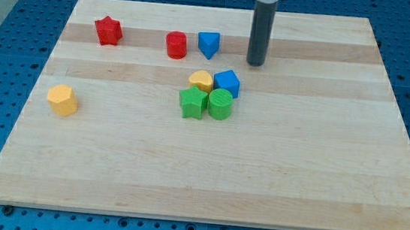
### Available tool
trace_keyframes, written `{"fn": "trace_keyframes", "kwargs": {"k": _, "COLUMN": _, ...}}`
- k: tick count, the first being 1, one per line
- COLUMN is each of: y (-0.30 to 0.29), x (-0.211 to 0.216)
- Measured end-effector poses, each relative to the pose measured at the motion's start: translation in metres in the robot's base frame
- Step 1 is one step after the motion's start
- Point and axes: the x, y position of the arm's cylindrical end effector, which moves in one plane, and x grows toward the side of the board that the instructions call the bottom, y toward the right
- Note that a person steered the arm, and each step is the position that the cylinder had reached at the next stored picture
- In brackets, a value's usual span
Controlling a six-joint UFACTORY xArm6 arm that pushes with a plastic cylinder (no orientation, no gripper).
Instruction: Move blue triangle close to yellow heart
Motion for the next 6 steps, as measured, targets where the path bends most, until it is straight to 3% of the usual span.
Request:
{"fn": "trace_keyframes", "kwargs": {"k": 2, "y": -0.027, "x": -0.060}}
{"fn": "trace_keyframes", "kwargs": {"k": 3, "y": -0.069, "x": -0.063}}
{"fn": "trace_keyframes", "kwargs": {"k": 6, "y": -0.075, "x": 0.021}}
